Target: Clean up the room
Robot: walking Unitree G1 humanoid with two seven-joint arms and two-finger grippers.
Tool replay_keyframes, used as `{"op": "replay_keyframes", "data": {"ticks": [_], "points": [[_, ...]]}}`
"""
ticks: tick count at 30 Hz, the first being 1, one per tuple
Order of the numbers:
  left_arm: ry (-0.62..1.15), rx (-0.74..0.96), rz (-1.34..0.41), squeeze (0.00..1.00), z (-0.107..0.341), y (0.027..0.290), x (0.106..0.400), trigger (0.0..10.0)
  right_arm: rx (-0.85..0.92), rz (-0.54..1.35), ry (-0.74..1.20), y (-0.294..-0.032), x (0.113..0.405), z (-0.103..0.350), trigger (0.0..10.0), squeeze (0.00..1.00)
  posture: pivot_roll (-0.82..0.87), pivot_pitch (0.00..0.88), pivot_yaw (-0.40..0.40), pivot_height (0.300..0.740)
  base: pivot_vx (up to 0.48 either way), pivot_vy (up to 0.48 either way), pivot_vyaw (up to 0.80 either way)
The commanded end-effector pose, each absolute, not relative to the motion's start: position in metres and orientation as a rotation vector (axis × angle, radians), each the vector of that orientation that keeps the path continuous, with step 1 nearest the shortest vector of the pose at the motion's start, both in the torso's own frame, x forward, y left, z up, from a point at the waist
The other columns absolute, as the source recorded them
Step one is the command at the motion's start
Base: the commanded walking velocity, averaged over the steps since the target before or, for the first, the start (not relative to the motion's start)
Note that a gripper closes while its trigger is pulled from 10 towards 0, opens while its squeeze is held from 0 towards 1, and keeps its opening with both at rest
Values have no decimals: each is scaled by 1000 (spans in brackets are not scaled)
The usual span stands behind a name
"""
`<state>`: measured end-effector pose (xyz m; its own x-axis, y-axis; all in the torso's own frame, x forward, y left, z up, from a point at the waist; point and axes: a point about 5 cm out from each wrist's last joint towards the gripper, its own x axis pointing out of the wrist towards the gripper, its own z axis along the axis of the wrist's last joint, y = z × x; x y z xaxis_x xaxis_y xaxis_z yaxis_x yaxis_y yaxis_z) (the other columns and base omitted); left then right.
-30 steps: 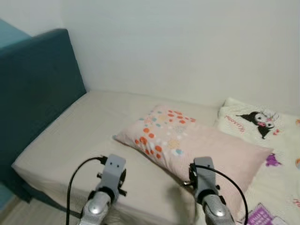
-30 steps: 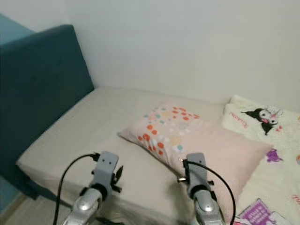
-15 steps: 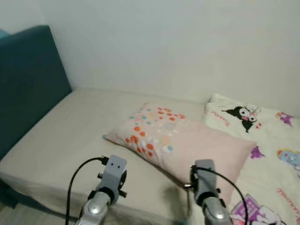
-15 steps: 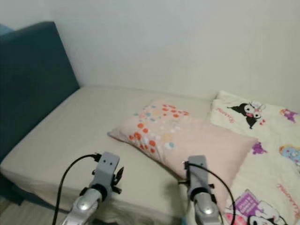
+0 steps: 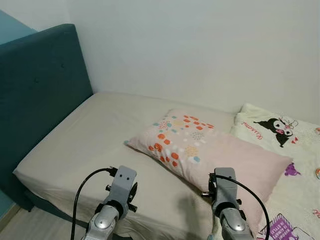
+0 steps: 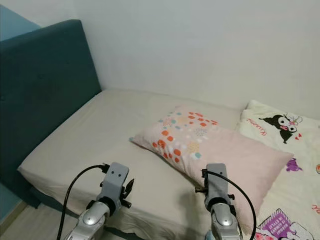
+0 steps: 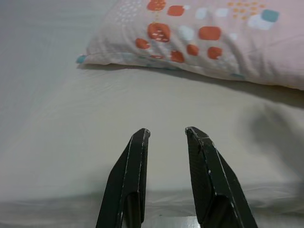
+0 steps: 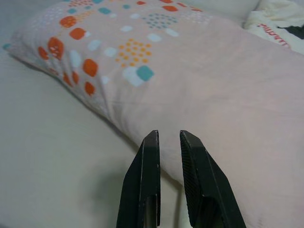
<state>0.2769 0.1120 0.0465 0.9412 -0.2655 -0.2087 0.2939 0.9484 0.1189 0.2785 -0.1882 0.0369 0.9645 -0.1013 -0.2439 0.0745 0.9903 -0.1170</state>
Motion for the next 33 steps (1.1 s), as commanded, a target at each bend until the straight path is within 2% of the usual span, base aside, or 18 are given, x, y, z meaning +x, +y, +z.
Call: {"op": "replay_keyframes", "data": {"ticks": [1,15,21,33], "points": [[190,142,-292,0,46,111,274,10000,-89,-92,263,-187,278,35,10000,0,-39,61,-5,715,0,0,0],[196,141,-304,0,45,110,274,10000,-66,-78,256,-186,278,36,10000,0,-38,64,-3,650,0,0,0],[197,143,-303,0,46,110,274,10000,-70,-82,257,-186,277,36,10000,0,-39,67,-1,635,0,0,0],[200,145,-315,0,46,110,275,10000,-71,-88,256,-187,278,36,10000,0,-36,68,0,635,0,0,0]]}}
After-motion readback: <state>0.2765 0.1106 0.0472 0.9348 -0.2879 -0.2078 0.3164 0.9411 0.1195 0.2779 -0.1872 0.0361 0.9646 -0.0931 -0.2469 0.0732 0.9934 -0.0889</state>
